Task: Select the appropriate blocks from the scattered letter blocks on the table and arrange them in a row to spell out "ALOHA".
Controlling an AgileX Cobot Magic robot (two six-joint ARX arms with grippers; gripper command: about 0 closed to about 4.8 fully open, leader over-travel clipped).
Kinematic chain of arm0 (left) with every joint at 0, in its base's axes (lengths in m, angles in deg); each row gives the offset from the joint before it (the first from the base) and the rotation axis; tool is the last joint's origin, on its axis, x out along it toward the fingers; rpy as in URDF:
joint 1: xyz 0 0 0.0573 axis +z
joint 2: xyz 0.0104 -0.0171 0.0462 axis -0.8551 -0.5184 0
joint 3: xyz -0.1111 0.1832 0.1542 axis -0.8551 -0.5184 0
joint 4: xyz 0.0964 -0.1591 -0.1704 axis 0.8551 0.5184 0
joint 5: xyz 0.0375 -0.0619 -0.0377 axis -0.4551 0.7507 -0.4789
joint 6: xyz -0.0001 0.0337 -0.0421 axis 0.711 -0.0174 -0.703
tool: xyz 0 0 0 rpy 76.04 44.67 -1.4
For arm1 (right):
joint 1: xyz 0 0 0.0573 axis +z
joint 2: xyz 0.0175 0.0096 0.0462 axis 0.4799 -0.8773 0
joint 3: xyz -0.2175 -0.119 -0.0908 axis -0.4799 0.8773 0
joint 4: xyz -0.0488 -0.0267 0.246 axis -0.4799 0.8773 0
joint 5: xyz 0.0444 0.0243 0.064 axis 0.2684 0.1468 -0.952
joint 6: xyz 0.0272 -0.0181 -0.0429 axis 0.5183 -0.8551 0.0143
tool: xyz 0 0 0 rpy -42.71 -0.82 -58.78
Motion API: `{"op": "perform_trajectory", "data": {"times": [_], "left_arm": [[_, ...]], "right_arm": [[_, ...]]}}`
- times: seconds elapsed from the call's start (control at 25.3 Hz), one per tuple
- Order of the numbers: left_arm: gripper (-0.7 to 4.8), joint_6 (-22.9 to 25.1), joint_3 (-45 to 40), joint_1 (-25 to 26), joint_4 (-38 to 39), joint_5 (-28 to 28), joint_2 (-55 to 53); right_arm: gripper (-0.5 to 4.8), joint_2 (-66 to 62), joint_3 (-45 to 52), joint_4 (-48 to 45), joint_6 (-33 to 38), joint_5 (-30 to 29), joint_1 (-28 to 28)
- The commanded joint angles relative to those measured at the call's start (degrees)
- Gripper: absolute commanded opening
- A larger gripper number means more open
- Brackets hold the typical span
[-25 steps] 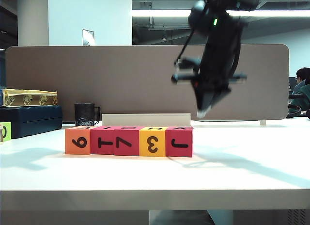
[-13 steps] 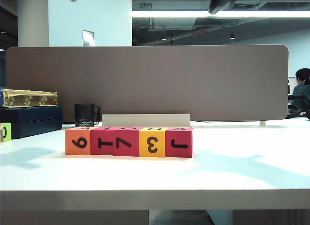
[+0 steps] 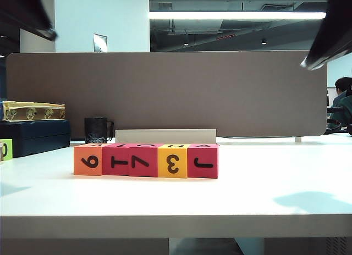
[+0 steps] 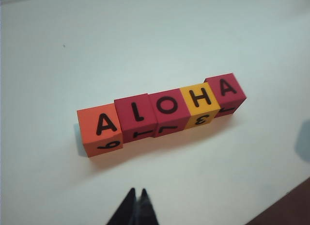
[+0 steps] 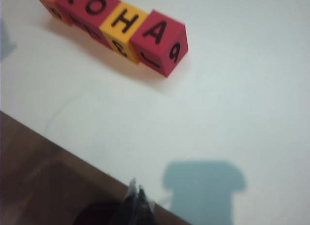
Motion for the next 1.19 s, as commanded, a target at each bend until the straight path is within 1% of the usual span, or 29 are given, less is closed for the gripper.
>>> {"op": "perform_trajectory", "data": {"times": [0.04,0.12,0.2,0.28,0.4,0.95,1.03,1.11,1.19], "left_arm": [[-0.06,-0.4,-4.6,0.0,-5.2,-0.2,6.6],[-0.06,-0.3,-5.8,0.0,-5.4,-0.8,8.5],[-0.06,-0.4,-5.9,0.0,-4.4,-1.0,9.5],[-0.06,-0.4,-5.9,-0.1,-2.8,-0.8,9.7],[-0.05,-0.3,-5.9,-0.1,2.0,-1.2,9.6],[-0.05,0.1,-5.9,-0.1,2.2,-1.2,9.7],[-0.05,3.4,-5.9,0.1,1.6,-5.0,10.7],[-0.05,4.9,-6.3,0.5,-0.1,-8.9,12.8],[-0.05,6.5,-8.6,1.3,-6.2,-11.4,15.5]], "right_arm": [[-0.04,3.5,1.6,-3.9,0.3,0.5,0.0],[-0.04,4.5,1.7,-3.7,0.2,1.8,0.0],[-0.04,4.7,1.7,-3.5,0.2,1.4,0.0],[-0.04,4.7,1.7,-3.3,0.2,1.4,0.0],[-0.03,4.7,1.7,-3.7,0.2,1.4,0.0],[-0.03,4.7,1.7,-3.7,0.2,1.4,0.0],[-0.03,4.7,1.7,-3.7,0.2,1.4,0.0],[-0.03,4.8,1.7,-3.7,0.2,1.4,0.0],[-0.03,4.8,1.7,-3.7,0.2,1.5,0.0]]}}
